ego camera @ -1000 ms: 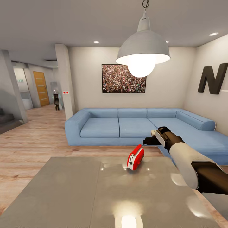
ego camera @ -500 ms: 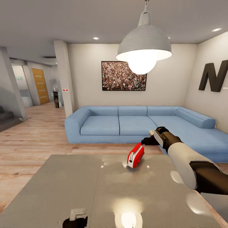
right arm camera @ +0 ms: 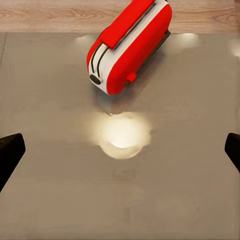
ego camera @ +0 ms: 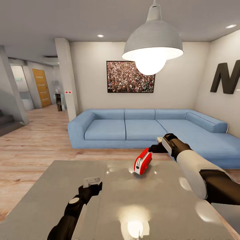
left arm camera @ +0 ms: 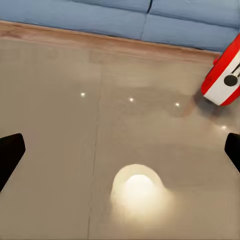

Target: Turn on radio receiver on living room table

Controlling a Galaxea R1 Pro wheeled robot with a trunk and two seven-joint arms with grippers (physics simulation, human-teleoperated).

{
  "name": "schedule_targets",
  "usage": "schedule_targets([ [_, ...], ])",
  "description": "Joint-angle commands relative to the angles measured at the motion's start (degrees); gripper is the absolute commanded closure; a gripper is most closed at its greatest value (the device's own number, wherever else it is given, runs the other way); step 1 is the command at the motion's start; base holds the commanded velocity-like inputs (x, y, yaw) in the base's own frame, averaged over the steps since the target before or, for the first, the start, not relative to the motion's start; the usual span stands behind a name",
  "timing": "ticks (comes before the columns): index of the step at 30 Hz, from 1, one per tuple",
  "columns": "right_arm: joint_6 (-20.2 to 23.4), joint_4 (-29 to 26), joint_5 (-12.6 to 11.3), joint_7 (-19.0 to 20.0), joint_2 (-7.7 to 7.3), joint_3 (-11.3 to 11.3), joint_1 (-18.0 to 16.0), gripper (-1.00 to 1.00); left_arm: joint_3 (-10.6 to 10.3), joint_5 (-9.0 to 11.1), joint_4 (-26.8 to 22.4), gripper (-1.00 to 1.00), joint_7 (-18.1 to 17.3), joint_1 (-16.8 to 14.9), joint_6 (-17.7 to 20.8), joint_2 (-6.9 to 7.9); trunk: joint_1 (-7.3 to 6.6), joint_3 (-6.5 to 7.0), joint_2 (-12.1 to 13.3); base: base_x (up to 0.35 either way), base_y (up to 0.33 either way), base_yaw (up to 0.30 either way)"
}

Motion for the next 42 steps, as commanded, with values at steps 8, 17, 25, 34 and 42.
schedule_targets([
  [8,-0.08,0.09,0.00,0.05,0.03,0.00,0.00,-1.00,0.33,-0.28,3.73,-1.00,-0.20,-0.09,-0.56,0.00,0.00,-0.75,0.00,0.000,0.000,0.000],
  [17,-0.09,0.09,0.06,0.04,0.00,0.04,0.00,-1.00,4.20,0.28,6.95,-1.00,-0.31,-0.10,-1.10,3.74,0.00,-1.58,0.00,0.000,0.000,0.000],
  [25,-0.09,0.10,0.05,0.02,0.01,0.04,0.00,-1.00,9.82,0.36,6.76,-1.00,-0.41,-0.10,-0.91,3.60,0.00,-2.33,0.00,0.000,0.000,0.000],
  [34,-0.21,0.09,0.07,-0.04,0.00,0.07,0.00,-1.00,10.03,0.28,6.88,-1.00,-0.39,-0.10,-0.89,3.87,0.00,-3.16,0.00,0.000,0.000,0.000],
  [42,-0.26,0.10,0.07,-0.04,0.03,0.08,0.00,-1.00,9.99,0.23,6.91,-1.00,-0.40,-0.10,-0.95,3.78,0.00,-3.90,0.00,0.000,0.000,0.000],
])
